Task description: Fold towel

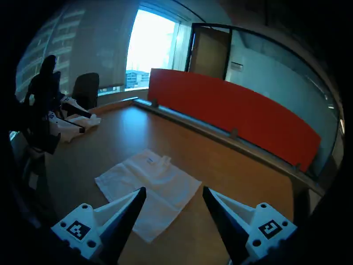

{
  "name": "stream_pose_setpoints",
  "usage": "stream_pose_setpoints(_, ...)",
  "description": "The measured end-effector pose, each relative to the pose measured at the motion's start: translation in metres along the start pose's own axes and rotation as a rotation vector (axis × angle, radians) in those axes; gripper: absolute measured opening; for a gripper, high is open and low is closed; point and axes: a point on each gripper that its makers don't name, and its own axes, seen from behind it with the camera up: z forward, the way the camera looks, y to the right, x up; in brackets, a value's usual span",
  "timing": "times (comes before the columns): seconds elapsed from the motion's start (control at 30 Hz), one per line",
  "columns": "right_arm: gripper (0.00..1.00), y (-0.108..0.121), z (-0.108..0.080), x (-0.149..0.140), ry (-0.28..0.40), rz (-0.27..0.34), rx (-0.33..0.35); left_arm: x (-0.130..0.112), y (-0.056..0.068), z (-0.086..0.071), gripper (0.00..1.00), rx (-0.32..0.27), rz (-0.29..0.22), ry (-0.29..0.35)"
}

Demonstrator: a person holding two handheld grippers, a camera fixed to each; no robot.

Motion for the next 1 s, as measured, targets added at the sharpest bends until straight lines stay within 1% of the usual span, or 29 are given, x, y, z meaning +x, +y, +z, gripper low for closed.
stream_pose_setpoints(0.2, 1.0, -0.012, 0.015, -0.026, -0.033, 0.01, 0.027, -0.033, 0.014, 0.013, 0.96, -0.035, 0.006, -0.058)
stream_pose_setpoints(0.3, 1.0, -0.016, 0.022, -0.042, -0.059, 0.003, 0.035, -0.048, 0.019, 0.019, 0.96, -0.05, 0.016, -0.085)
stream_pose_setpoints(0.4, 1.0, -0.021, 0.028, -0.059, -0.086, -0.006, 0.048, -0.062, 0.023, 0.025, 0.96, -0.059, 0.022, -0.109)
stream_pose_setpoints(0.6, 1.0, -0.034, 0.041, -0.093, -0.148, -0.009, 0.087, -0.087, 0.03, 0.037, 0.96, -0.077, 0.005, -0.156)
stream_pose_setpoints(0.7, 0.99, -0.039, 0.047, -0.108, -0.175, -0.012, 0.102, -0.099, 0.033, 0.042, 0.96, -0.086, 0.007, -0.179)
stream_pose_setpoints(1.0, 0.99, -0.05, 0.055, -0.143, -0.241, -0.025, 0.131, -0.137, 0.043, 0.058, 0.96, -0.12, 0.014, -0.26)
